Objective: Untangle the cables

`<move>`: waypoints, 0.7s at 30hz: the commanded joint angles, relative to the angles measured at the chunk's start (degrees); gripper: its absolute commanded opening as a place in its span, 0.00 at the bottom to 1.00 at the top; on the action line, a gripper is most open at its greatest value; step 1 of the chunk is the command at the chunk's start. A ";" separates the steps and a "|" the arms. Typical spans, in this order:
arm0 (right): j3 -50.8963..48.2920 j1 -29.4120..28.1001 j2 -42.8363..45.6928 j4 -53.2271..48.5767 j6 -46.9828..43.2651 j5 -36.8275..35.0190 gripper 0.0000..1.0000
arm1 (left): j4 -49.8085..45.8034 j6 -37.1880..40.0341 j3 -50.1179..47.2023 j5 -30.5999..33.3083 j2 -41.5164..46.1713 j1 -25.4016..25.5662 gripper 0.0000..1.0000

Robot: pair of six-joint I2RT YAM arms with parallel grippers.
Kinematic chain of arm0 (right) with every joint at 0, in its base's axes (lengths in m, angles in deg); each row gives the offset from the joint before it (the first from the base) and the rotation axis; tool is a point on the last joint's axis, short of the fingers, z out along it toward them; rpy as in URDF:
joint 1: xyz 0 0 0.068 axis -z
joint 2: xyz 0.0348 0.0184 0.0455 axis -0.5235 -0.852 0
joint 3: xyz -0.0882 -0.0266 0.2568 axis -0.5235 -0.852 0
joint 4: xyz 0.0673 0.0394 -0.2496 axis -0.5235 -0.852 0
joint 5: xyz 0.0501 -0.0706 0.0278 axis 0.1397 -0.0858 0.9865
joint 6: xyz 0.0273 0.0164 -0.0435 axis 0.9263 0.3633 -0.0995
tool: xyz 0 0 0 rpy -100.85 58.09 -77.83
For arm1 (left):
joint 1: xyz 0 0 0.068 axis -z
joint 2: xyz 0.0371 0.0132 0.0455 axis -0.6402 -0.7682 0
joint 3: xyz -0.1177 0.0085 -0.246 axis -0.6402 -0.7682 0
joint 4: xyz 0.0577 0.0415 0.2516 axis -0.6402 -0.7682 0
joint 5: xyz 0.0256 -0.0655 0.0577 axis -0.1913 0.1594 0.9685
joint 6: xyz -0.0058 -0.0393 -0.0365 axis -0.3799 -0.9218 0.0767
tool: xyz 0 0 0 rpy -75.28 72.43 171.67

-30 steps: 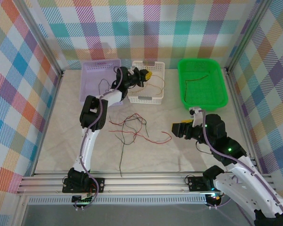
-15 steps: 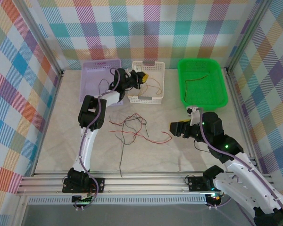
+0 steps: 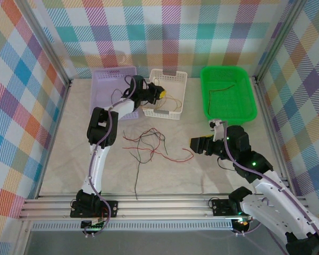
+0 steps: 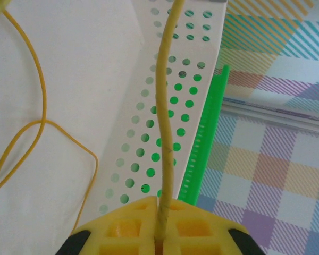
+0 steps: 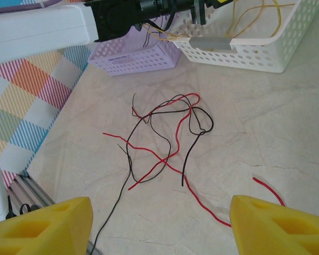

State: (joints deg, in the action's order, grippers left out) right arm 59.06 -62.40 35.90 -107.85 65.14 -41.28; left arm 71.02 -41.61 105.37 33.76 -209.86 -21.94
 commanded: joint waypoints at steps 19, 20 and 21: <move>1.39 -0.20 0.12 -1.54 -0.66 1.58 0.70 | -28.24 14.30 21.37 2.94 5.97 1.97 0.56; 0.97 -0.20 -0.44 -1.77 -0.82 1.44 0.70 | -32.66 17.07 23.03 3.99 7.18 2.14 0.57; 0.45 -0.20 -1.08 -1.56 -0.85 1.83 0.71 | -35.80 19.96 23.80 5.10 8.86 2.34 0.58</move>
State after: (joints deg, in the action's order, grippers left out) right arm 59.06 -62.40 35.82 -108.38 65.10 -40.31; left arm 44.46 -29.30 124.76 36.49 -209.16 -20.32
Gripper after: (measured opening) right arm 0.703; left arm 0.570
